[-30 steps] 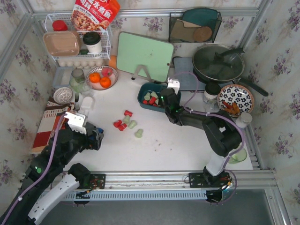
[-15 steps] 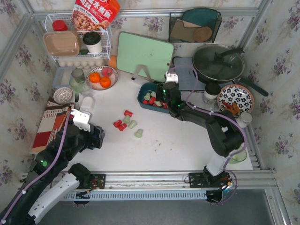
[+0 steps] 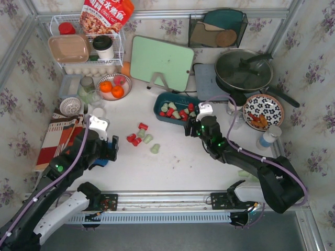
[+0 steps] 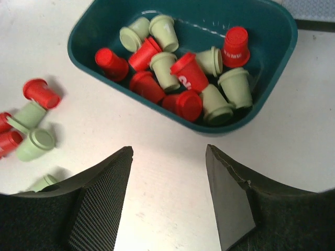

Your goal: Mix the coffee capsules in the storage basket

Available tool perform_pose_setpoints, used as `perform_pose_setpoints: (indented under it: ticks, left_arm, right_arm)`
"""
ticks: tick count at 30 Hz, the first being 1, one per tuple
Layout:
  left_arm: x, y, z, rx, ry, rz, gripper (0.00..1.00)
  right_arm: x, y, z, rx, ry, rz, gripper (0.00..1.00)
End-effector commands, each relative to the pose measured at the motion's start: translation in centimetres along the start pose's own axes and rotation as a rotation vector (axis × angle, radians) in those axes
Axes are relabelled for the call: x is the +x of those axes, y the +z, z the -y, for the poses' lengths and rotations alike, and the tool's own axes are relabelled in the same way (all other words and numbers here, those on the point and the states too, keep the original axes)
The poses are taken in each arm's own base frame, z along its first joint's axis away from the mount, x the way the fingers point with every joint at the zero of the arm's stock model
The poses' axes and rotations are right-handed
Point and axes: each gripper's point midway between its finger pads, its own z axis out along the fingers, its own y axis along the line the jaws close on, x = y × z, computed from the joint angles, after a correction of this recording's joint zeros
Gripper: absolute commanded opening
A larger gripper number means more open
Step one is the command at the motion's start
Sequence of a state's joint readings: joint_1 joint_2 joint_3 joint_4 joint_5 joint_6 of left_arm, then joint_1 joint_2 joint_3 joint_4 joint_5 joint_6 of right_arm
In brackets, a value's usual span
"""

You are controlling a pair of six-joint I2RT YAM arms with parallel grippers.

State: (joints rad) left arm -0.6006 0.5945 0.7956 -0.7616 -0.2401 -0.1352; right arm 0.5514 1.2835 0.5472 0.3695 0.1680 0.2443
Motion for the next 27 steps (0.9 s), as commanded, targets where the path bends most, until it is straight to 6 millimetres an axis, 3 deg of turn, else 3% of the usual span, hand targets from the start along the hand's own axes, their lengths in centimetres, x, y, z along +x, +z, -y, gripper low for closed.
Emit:
perform_pose_setpoints:
  ticks: [1, 8, 16, 22, 27]
  left_arm:
    - [-0.4, 0.4, -0.1, -0.031, -0.025, -0.041, 0.91]
    - [-0.6, 1.6, 1.6, -0.011, -0.119, -0.169, 0.87]
    - [-0.2, 6.1, 3.6, -0.006, -0.191, -0.249, 0.84]
    - [1.3, 9.3, 4.5, -0.016, -0.158, -0.348, 0.8]
    - [2.4, 12.3, 4.6, -0.045, -0.12, -0.404, 0.69]
  right_arm:
    - [-0.8, -0.5, 0.3, -0.003, -0.047, 0.067, 0.66]
    - [-1.5, -1.3, 1.4, 0.05, -0.019, 0.124, 0.67]
    - [-1.2, -1.3, 2.1, 0.087, -0.022, 0.116, 0.67]
    - [-1.1, -1.4, 2.1, 0.085, -0.023, 0.111, 0.67]
    - [-1.1, -1.4, 2.0, 0.079, -0.022, 0.111, 0.67]
